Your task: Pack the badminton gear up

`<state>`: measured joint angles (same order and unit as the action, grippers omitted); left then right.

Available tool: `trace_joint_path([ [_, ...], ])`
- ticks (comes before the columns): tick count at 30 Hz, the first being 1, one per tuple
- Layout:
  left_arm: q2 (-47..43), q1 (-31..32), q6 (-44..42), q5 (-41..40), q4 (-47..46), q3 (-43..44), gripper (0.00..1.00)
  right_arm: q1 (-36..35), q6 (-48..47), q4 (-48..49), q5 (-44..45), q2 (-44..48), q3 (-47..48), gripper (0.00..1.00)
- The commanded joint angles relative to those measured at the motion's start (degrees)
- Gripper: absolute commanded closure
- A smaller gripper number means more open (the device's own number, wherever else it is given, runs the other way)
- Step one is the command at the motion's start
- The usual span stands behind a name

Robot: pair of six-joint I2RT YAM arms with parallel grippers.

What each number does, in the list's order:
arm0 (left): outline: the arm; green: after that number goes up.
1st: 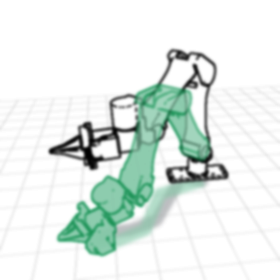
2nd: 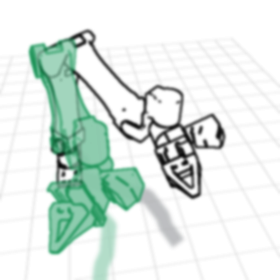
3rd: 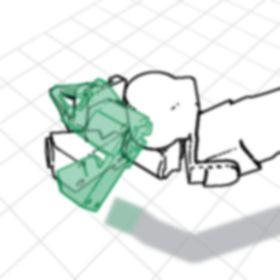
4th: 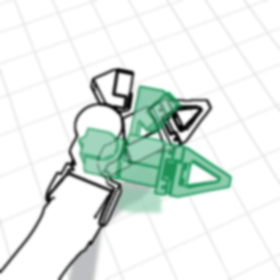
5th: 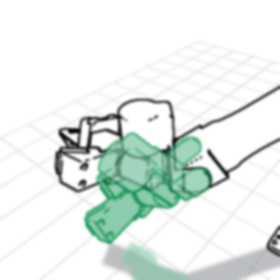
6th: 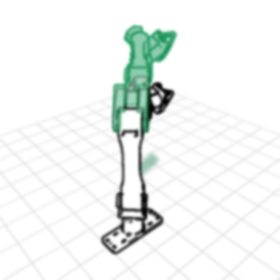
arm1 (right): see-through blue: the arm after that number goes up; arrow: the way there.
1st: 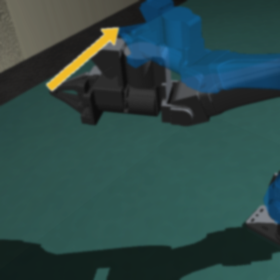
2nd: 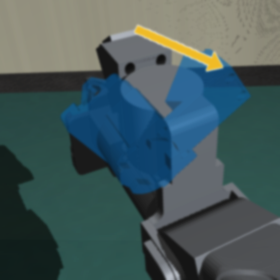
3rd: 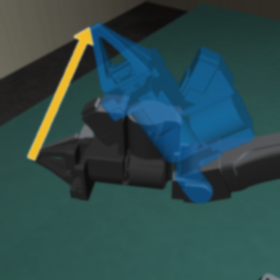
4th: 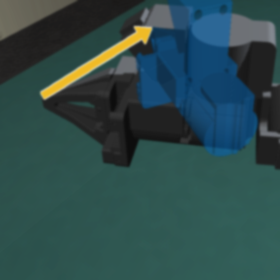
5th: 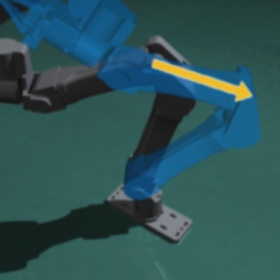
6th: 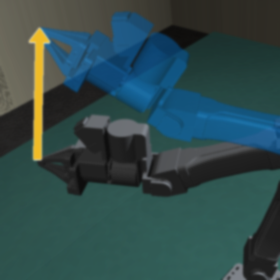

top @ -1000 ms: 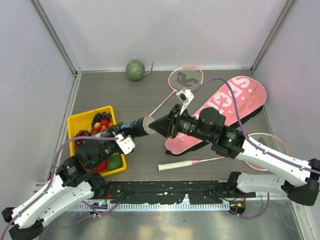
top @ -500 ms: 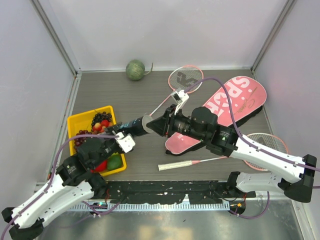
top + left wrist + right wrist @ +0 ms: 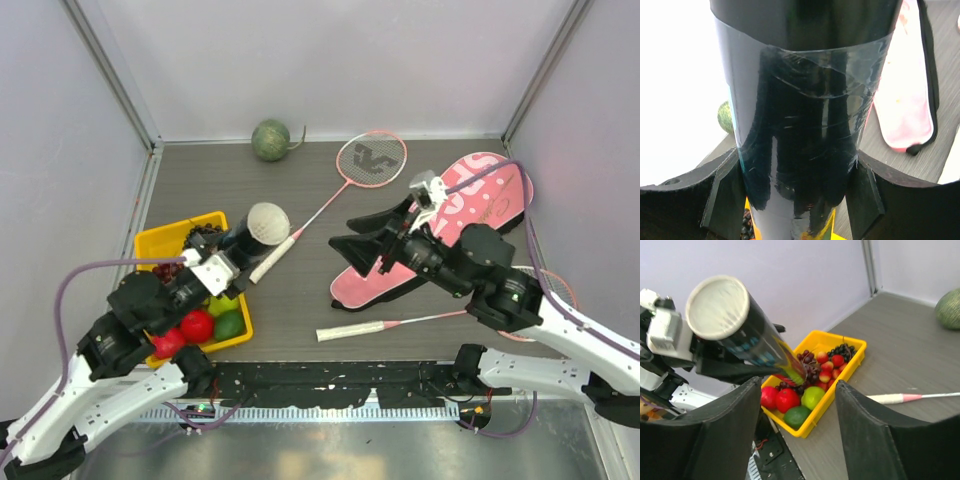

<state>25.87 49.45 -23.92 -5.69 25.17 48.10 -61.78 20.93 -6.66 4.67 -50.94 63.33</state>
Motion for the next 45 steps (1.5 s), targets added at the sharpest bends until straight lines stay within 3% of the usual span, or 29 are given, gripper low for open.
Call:
trace_joint_path([
  [1,3.04,0.21,6.51,-0.89,2.06,9.19,1.0,-0.18,-3.26,1.21,2.54,3.12,-1.36,0.32],
  [7,12.87,0.12,10.74,-4.76,10.85,20.97,1.0,-0.18,-1.15,1.9,1.31,5.06,-7.42,0.09],
  [11,21.75,-1.98,9.51,-9.33,12.01,26.6,1.0,-0.19,0.25,2.44,0.96,6.64,-11.73,0.0],
  [16,34.04,-8.22,4.24,-7.32,7.45,32.83,1.0,-0.18,0.26,-0.45,2.79,10.23,-14.81,0.04],
  [23,55.49,-16.22,0.81,-0.46,5.77,46.28,1.0,-0.27,-1.5,-11.61,10.62,19.72,-13.94,0.05],
  [27,66.74,-19.12,1.24,-1.86,5.77,54.19,1.0,-0.18,-1.77,-14.35,12.03,24.03,-14.2,0.05],
  [33,81.16,-20.45,0.38,-2.3,2.52,60.53,1.0,-0.27,-3.52,-16.1,13.44,26.33,-14.2,0.05],
  [37,91.09,-20.71,-1.3,-6.87,4.44,66.76,1.0,-0.19,-5.02,-17.95,11.42,26.5,-12.97,0.05],
  [45,100.77,-21.06,2.03,-8.19,4.71,72.92,0.99,-0.19,-5.11,-19.27,11.15,26.77,-10.95,0.04],
])
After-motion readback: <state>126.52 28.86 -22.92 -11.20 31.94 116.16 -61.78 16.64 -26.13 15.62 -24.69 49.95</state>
